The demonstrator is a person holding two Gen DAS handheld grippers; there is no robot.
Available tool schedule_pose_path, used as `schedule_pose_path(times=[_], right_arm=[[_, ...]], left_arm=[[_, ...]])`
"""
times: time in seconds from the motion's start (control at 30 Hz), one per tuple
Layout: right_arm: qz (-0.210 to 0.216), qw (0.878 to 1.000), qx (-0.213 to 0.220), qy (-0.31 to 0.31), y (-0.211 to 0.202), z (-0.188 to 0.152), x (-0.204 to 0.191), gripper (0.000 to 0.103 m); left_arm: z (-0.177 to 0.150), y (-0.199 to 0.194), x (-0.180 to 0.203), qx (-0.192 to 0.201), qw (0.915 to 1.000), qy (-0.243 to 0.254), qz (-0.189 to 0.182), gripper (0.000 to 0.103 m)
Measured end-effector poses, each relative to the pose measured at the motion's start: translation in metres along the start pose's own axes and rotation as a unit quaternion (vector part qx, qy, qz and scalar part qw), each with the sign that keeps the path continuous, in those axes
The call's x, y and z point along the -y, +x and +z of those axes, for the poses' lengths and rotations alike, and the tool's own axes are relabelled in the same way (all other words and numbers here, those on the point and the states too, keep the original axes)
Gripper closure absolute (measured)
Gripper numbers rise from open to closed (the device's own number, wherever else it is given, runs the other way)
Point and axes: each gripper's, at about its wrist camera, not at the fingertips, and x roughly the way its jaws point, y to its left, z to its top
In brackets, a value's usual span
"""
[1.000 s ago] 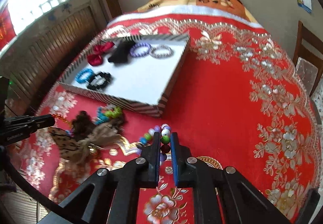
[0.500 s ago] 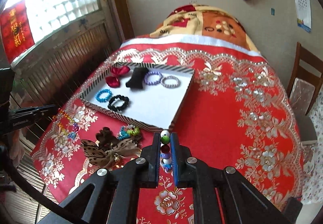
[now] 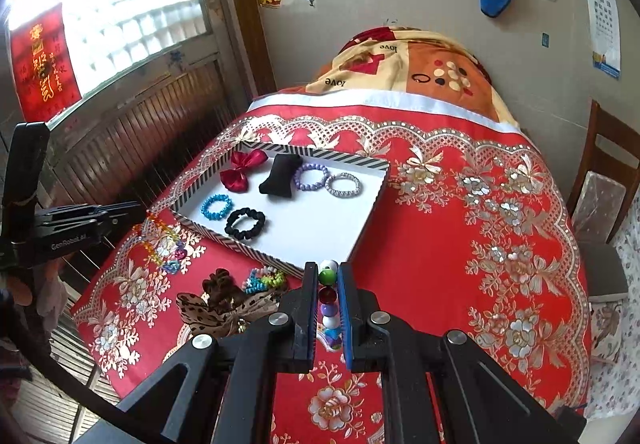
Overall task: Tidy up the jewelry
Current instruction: 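Carry the amber and multicolour bracelets with both tools into the tray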
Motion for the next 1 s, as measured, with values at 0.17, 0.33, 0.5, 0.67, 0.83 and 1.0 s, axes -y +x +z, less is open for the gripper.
schedule_pose_path(times=[0.17, 0.33, 0.5, 0.67, 0.83, 1.0], right_arm=[[0.005, 1.000, -0.002, 0.000, 0.013, 0.011, 0.000, 0.094], [0.013, 1.000, -0.009, 0.002, 0.036, 0.025, 0.001, 0.094], [0.025, 0.999, -0.018, 0.009, 0.065, 0.040, 0.001, 0.094], [0.041, 0.998, -0.034, 0.018, 0.102, 0.053, -0.001, 0.094], [0.040, 0.997, -0.065, 0.023, 0.143, 0.061, 0.004, 0.094], [0.016, 0.995, -0.096, 0.039, 0.185, 0.066, 0.029, 0.094]], left_arm=[[0.014, 0.017, 0.001, -0.007, 0.9999, 0.008, 0.000, 0.095], [0.029, 0.037, -0.003, -0.017, 0.9998, 0.013, -0.002, 0.095], [0.049, 0.065, -0.003, -0.030, 0.9993, 0.021, -0.008, 0.095], [0.068, 0.093, 0.007, -0.041, 0.9983, 0.032, -0.025, 0.095], [0.085, 0.128, 0.018, -0.059, 0.9963, 0.038, -0.050, 0.095], [0.090, 0.174, 0.014, -0.093, 0.9936, 0.036, -0.054, 0.095]])
